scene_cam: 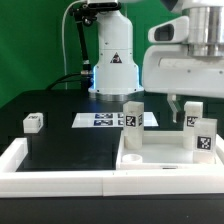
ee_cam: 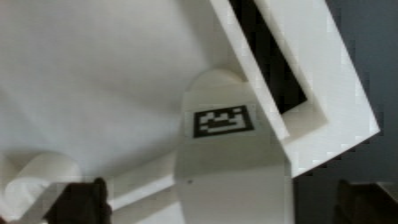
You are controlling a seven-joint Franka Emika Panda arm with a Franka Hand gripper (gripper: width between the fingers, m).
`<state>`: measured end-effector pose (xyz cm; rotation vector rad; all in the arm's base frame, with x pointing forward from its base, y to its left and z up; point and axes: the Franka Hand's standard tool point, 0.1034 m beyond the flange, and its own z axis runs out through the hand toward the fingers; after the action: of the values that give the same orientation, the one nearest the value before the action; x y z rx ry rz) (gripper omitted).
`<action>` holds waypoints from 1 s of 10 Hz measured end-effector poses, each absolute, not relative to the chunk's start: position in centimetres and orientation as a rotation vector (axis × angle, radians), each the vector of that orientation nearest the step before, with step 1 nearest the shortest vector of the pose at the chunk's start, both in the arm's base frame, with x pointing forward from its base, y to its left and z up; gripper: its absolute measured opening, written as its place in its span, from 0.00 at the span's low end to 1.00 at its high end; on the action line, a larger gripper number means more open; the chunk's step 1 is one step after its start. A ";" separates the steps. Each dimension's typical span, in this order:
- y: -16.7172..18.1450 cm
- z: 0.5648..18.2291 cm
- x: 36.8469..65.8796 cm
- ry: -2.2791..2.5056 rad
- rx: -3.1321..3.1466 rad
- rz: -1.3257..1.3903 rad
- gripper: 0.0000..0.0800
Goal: Assemble square table
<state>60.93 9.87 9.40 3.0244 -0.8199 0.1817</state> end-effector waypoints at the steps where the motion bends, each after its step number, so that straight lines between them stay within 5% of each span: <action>1: 9.3 10.2 60.3 -0.759 3.043 0.180 0.80; 4: 5.5 11.9 59.2 -0.530 3.083 0.185 0.81; 8: 4.8 11.7 59.2 -0.480 3.085 0.188 0.81; 10: 1.5 11.3 58.9 -0.208 3.109 0.190 0.81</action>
Offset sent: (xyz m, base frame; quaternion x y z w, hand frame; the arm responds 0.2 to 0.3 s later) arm -0.0157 -0.0497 0.0202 0.0088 -0.0176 -0.1146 0.9932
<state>58.94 1.53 11.31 3.1094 -0.2084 0.1903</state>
